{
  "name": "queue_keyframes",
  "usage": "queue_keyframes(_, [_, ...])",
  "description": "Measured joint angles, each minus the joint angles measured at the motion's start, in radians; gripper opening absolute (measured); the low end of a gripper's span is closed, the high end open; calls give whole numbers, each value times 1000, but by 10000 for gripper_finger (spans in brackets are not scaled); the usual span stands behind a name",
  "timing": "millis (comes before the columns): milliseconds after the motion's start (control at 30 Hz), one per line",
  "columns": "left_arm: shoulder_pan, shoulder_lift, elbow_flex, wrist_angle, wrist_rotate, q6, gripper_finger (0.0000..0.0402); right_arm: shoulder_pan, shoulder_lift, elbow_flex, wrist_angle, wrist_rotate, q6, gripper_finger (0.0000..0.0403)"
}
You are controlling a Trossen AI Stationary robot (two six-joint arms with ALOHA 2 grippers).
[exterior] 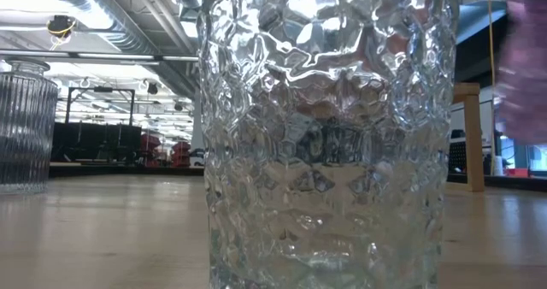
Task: Sort vases onto shelf
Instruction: Put the pink vase on the shelf aligned with the other pink vase
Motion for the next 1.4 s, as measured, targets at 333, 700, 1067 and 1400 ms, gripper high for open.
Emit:
queue_keyframes(333, [0, 0, 0, -43, -5, -1, 250, -332, 95, 326, -101, 16, -517, 1])
queue_keyframes(700, [0, 0, 0, -89, -58, -6, 251, -470, 356, 716, -219, 46, -832, 0])
queue_keyframes(1067, [0, 0, 0, -133, -58, -28, 251, -489, 442, 960, -296, 90, -885, 0])
queue_keyframes(1400, [0, 0, 0, -153, -58, -35, 251, -428, 436, 917, -294, -16, -880, 1])
